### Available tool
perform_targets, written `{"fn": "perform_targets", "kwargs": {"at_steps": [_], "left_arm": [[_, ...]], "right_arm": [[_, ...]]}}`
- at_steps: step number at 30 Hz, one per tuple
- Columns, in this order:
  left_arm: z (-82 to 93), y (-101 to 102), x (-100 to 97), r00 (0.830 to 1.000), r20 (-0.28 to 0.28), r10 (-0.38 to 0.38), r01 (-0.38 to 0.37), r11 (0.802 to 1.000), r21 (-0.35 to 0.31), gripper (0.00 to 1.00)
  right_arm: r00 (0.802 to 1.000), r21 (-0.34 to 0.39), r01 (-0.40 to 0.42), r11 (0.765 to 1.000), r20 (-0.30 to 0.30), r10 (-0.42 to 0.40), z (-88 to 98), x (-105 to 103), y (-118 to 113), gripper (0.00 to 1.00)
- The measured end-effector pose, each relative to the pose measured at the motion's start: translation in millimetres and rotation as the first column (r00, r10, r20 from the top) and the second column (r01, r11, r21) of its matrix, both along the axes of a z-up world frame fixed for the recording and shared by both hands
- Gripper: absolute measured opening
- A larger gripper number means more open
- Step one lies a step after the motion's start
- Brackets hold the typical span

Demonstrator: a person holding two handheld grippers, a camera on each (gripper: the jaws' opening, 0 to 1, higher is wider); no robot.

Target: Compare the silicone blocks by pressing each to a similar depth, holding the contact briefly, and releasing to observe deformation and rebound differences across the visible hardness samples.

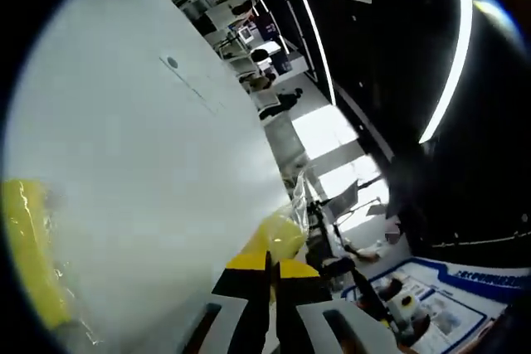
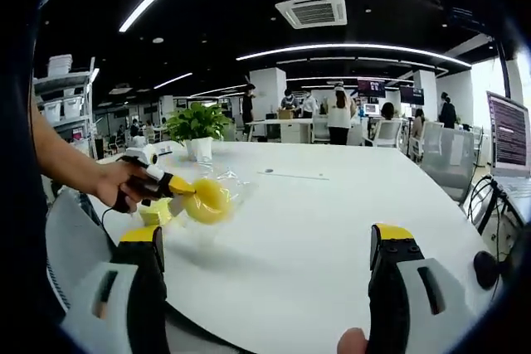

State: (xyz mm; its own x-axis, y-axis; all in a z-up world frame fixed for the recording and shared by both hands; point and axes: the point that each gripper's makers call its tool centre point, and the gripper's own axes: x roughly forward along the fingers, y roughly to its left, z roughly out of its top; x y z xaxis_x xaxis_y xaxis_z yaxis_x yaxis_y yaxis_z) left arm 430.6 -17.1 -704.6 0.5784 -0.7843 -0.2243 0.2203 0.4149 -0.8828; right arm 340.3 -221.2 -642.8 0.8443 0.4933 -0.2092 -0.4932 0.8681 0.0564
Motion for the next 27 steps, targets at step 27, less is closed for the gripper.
{"fn": "perform_targets", "kwargs": {"at_steps": [27], "left_arm": [[-77.9, 25.7, 6.7, 0.959, -0.230, 0.168, -0.113, 0.966, 0.233, 0.01]], "right_arm": [[0.999, 0.023, -0.013, 1.000, -0.046, 0.014, -10.8, 0.0, 10.6, 0.97]]}}
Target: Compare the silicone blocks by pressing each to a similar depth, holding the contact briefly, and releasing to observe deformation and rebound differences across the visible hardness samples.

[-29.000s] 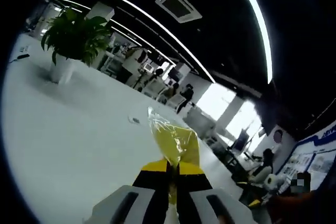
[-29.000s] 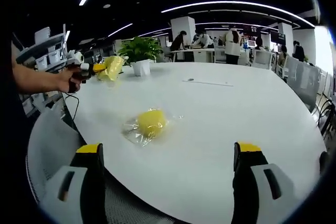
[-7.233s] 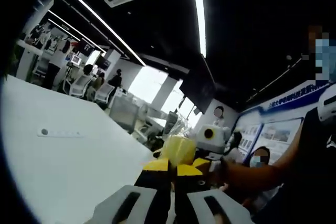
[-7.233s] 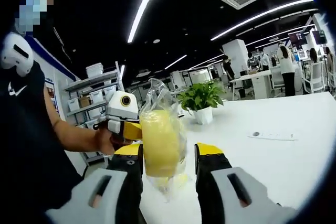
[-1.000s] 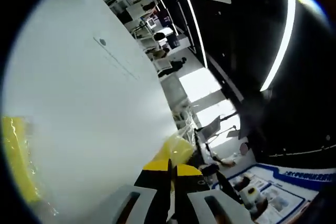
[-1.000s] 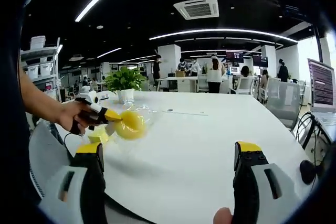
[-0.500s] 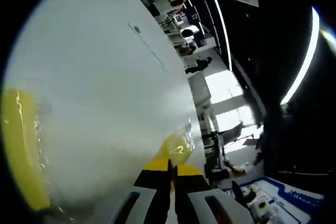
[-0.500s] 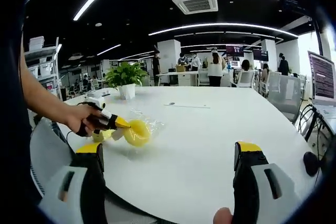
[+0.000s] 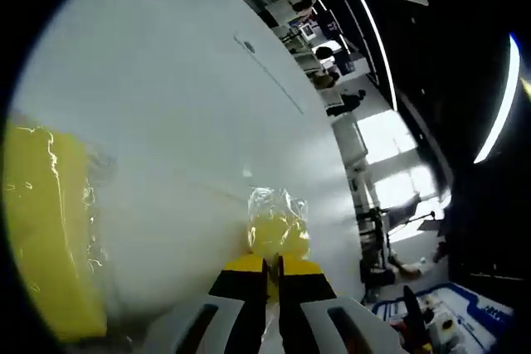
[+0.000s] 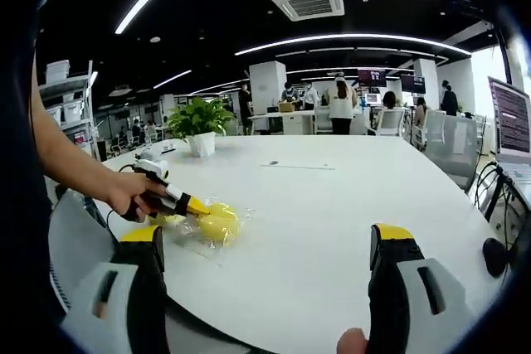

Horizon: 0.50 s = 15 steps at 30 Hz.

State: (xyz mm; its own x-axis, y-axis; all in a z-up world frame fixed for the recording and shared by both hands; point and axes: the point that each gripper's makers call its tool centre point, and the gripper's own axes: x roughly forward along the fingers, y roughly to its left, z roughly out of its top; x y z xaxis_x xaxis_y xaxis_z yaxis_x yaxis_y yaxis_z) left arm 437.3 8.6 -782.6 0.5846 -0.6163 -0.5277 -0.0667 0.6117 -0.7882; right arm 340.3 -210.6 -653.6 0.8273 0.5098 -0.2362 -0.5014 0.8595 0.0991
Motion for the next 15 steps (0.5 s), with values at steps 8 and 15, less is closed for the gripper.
{"fn": "perform_targets", "kwargs": {"at_steps": [8, 15], "left_arm": [[-0.7, -1.5, -0.5, 0.987, 0.054, -0.153, 0.142, 0.975, 0.168, 0.03], [-1.4, 2.5, 0.4, 0.982, 0.070, -0.173, 0.161, 0.974, 0.158, 0.08]], "right_arm": [[1.000, 0.005, -0.016, 1.000, -0.002, 0.016, 0.4, -0.6, 5.7, 0.97], [1.000, 0.009, -0.023, 1.000, -0.017, 0.023, -0.6, -3.2, 6.3, 0.97]]}}
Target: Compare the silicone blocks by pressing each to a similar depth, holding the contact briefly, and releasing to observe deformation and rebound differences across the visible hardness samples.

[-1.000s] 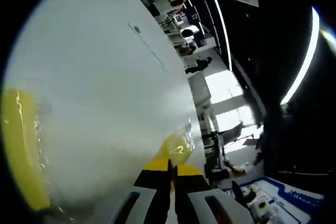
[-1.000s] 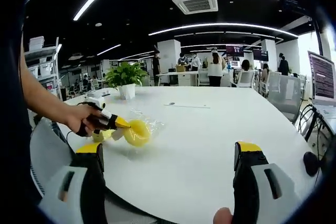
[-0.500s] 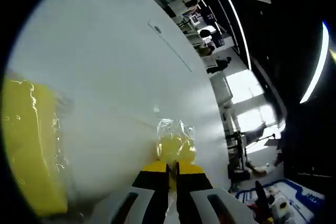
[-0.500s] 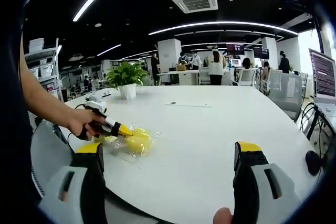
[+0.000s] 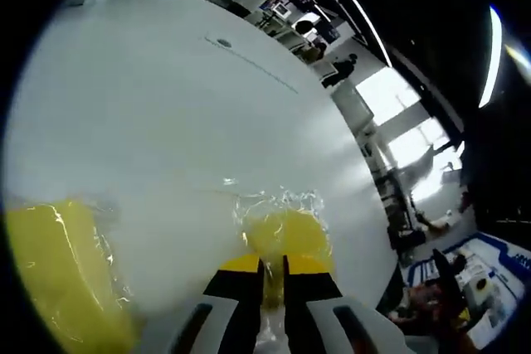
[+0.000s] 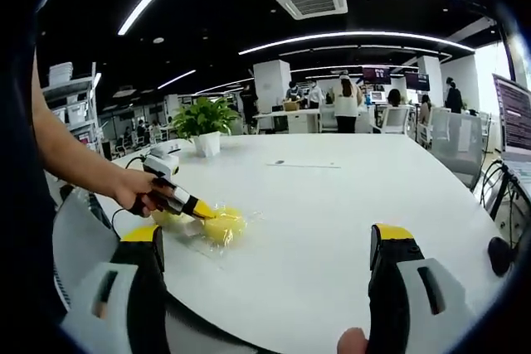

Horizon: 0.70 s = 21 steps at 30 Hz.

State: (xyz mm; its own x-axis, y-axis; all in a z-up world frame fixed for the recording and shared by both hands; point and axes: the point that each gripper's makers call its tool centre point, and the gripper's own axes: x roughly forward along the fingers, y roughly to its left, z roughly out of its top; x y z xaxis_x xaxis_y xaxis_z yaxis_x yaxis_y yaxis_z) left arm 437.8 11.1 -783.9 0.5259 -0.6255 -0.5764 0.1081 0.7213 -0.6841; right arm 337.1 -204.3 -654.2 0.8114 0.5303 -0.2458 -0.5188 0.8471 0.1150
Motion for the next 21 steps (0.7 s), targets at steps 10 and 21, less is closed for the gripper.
{"fn": "perform_targets", "kwargs": {"at_steps": [10, 21], "left_arm": [[38.7, 2.9, 1.5, 0.930, 0.281, -0.237, 0.175, 0.958, 0.228, 0.50], [98.1, 72.1, -16.3, 0.801, 0.501, -0.329, 0.131, 0.912, 0.389, 0.77]], "right_arm": [[1.000, -0.008, -0.018, 1.000, -0.017, 0.018, -5.6, 2.2, 7.9, 0.97], [0.998, -0.074, -0.059, 0.995, -0.031, 0.057, -19.7, 7.2, 12.4, 0.97]]}}
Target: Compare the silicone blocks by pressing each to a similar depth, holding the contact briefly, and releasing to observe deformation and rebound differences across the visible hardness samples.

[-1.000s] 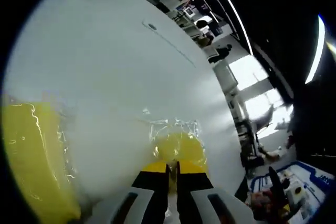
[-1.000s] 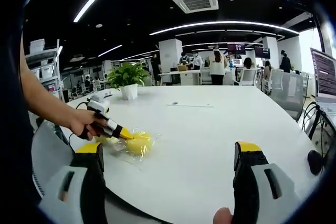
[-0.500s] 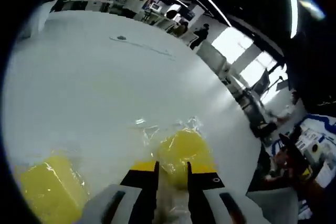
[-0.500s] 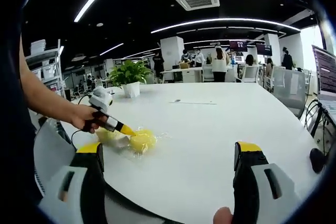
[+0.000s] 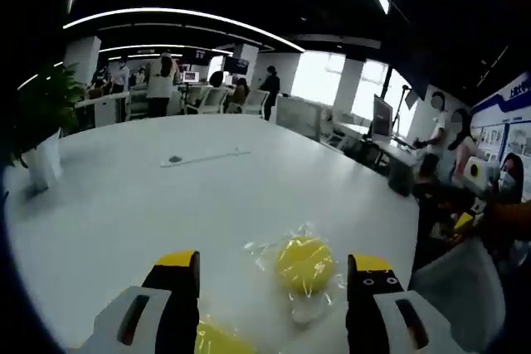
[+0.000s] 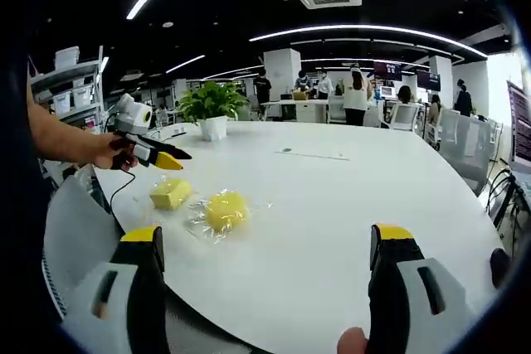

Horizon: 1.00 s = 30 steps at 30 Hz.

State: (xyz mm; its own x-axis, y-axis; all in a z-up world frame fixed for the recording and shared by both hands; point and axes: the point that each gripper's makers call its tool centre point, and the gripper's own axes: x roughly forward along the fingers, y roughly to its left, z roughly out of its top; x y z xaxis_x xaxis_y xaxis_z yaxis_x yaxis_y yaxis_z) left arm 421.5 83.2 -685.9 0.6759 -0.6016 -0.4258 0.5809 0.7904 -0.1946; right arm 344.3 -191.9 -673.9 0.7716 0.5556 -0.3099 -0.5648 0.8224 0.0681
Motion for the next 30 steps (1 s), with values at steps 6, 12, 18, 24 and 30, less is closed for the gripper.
{"fn": "perform_targets", "kwargs": {"at_steps": [6, 12, 18, 24, 30], "left_arm": [[5.0, 58.7, -21.0, 0.999, 0.007, 0.054, -0.054, 0.998, -0.039, 0.91], [4.8, 106.8, -58.5, 0.995, 0.072, 0.070, -0.069, 0.997, -0.016, 1.00], [-15.8, 149.8, -82.7, 0.986, 0.072, 0.151, -0.151, 0.988, -0.012, 1.00], [-18.5, 159.1, -91.3, 0.981, 0.072, 0.181, -0.178, 0.983, -0.043, 1.00], [-13.8, 149.6, -87.0, 0.984, 0.087, 0.154, -0.151, 0.988, -0.039, 1.00]], "right_arm": [[1.000, -0.013, 0.004, 1.000, -0.012, -0.004, -5.6, 1.2, -7.4, 0.97], [1.000, -0.037, 0.015, 0.999, -0.014, -0.015, -13.2, 2.7, -16.8, 0.97], [0.999, -0.073, -0.004, 0.997, -0.043, 0.000, -27.0, 2.7, -21.9, 0.97], [0.998, -0.052, -0.021, 0.998, -0.053, 0.018, -29.3, 5.6, -19.7, 0.97], [0.998, -0.037, -0.040, 0.999, -0.045, 0.038, -31.6, 7.3, -14.3, 0.97]]}}
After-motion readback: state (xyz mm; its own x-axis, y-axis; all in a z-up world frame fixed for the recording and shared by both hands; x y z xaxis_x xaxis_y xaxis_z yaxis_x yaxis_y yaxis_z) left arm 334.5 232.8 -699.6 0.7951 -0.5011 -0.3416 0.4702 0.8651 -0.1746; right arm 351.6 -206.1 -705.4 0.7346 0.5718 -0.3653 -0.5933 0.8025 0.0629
